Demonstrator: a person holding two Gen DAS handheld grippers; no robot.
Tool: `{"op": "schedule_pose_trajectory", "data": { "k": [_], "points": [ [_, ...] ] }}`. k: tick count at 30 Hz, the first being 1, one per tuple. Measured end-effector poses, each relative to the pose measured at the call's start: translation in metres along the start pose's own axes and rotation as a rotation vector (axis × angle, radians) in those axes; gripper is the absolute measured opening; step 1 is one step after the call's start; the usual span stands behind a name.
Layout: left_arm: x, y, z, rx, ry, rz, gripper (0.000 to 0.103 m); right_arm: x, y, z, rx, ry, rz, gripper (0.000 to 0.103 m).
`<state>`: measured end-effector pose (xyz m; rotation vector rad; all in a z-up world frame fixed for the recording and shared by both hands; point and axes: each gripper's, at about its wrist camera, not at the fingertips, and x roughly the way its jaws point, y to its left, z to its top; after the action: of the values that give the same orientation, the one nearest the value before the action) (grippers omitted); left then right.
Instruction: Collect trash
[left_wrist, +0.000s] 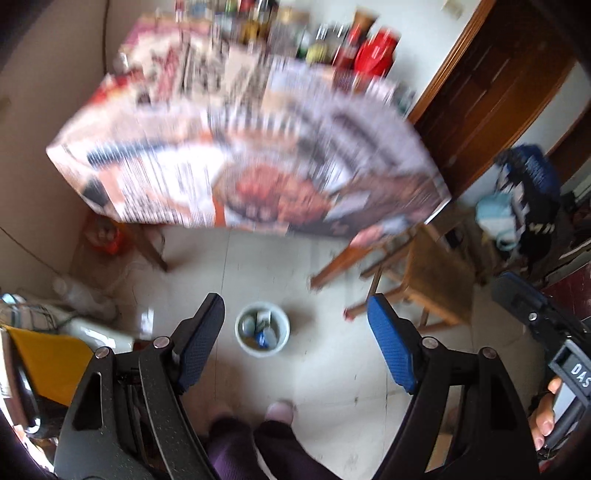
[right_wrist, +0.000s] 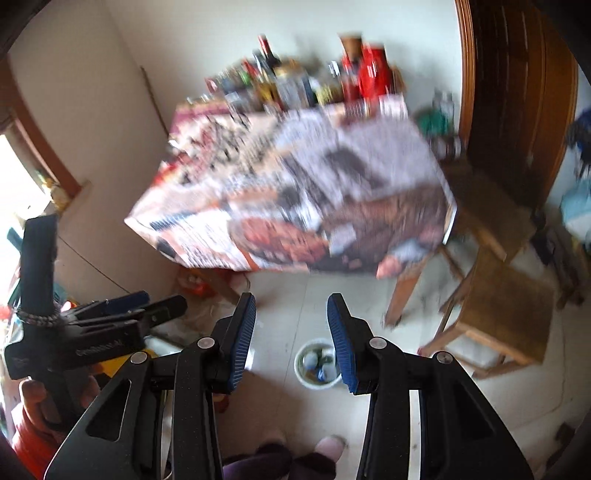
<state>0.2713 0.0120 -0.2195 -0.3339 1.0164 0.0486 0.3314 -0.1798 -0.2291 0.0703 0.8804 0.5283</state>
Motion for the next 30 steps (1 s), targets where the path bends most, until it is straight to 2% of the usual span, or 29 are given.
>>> {"op": "schedule_pose_trajectory", "data": {
  "k": [4, 7, 13, 14, 16, 17, 18, 21, 23, 30],
  "points": [
    [-0.084, -0.014, 0.004, 0.054, -0.153, -0.017, 0.079, -0.056, 0.025, 0.008, -0.031, -0.113, -0.009, 0.037],
    [-0.132, -0.021, 0.003, 0.098, -0.240, -0.033, 0.079, -0.092, 0.046, 0.009, -0.041, -0.192, -0.017, 0.037],
    [-0.233, -0.031, -0.030, 0.223, -0.466, -0.034, 0.079, -0.161, 0.087, -0.008, -0.053, -0.357, -0.042, 0.037],
    [-0.247, -0.031, -0.038, 0.238, -0.499, -0.032, 0.082, -0.168, 0.092, -0.012, -0.054, -0.375, -0.043, 0.038],
    [-0.267, -0.031, -0.050, 0.256, -0.544, -0.028, 0.091, -0.183, 0.104, -0.022, -0.063, -0.419, -0.053, 0.049],
    [-0.277, -0.028, -0.057, 0.263, -0.567, -0.026, 0.096, -0.188, 0.108, -0.027, -0.067, -0.440, -0.062, 0.059],
    [-0.284, -0.026, -0.063, 0.266, -0.582, -0.025, 0.097, -0.192, 0.112, -0.031, -0.071, -0.461, -0.073, 0.069],
    [-0.302, -0.018, -0.078, 0.266, -0.596, -0.045, 0.102, -0.206, 0.124, -0.044, -0.077, -0.511, -0.098, 0.088],
    [-0.309, -0.014, -0.085, 0.262, -0.599, -0.052, 0.102, -0.214, 0.129, -0.051, -0.071, -0.533, -0.105, 0.095],
    [-0.321, -0.003, -0.098, 0.266, -0.600, -0.072, 0.102, -0.221, 0.139, -0.061, -0.067, -0.537, -0.111, 0.096]
  ]
}}
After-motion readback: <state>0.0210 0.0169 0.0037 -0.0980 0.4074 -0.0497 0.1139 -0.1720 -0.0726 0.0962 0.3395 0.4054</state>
